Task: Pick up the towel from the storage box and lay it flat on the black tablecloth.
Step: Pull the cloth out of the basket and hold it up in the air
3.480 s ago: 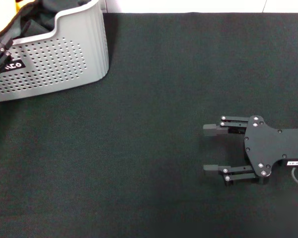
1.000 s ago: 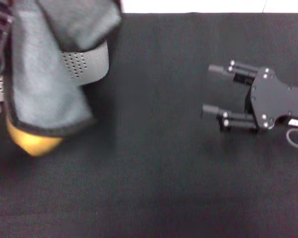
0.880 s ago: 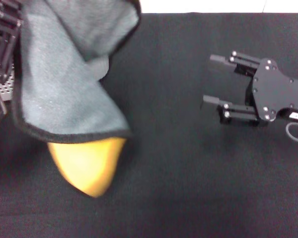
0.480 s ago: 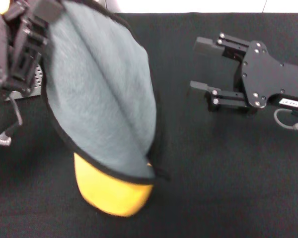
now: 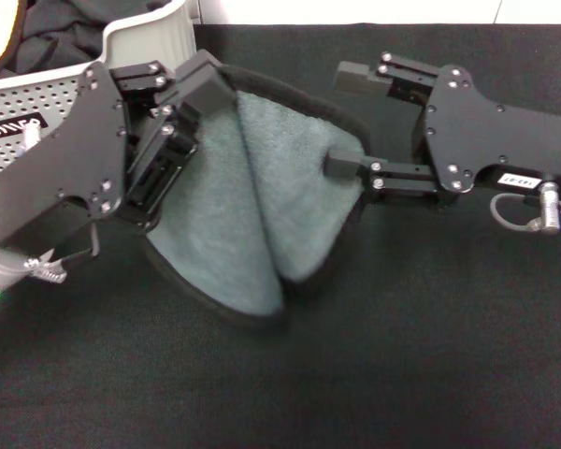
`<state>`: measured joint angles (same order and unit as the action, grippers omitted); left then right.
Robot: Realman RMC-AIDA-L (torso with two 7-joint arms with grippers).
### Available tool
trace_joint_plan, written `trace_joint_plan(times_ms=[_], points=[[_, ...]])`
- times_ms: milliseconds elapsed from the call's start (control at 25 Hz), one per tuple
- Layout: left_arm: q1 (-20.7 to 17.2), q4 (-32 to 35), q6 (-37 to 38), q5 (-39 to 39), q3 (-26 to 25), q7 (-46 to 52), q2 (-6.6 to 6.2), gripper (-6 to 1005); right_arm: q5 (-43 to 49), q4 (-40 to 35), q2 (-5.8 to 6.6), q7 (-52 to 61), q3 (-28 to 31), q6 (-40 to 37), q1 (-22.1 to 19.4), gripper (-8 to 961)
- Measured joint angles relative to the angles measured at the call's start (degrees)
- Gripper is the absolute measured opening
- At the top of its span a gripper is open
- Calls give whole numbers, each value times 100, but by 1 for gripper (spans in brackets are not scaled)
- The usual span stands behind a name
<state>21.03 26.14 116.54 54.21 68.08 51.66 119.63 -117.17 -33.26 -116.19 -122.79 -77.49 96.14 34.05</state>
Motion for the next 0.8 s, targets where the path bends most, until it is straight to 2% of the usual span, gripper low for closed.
trace_joint_plan(times_ms=[280,800], points=[[205,-381,-8,-6,-43,-302,-13,20,-84,165,0,-26,-205,11,76,645],[226,-389,-10,-29,-58,-348,-35,20,-7,216,2,-44,-334,-6,-8,603]])
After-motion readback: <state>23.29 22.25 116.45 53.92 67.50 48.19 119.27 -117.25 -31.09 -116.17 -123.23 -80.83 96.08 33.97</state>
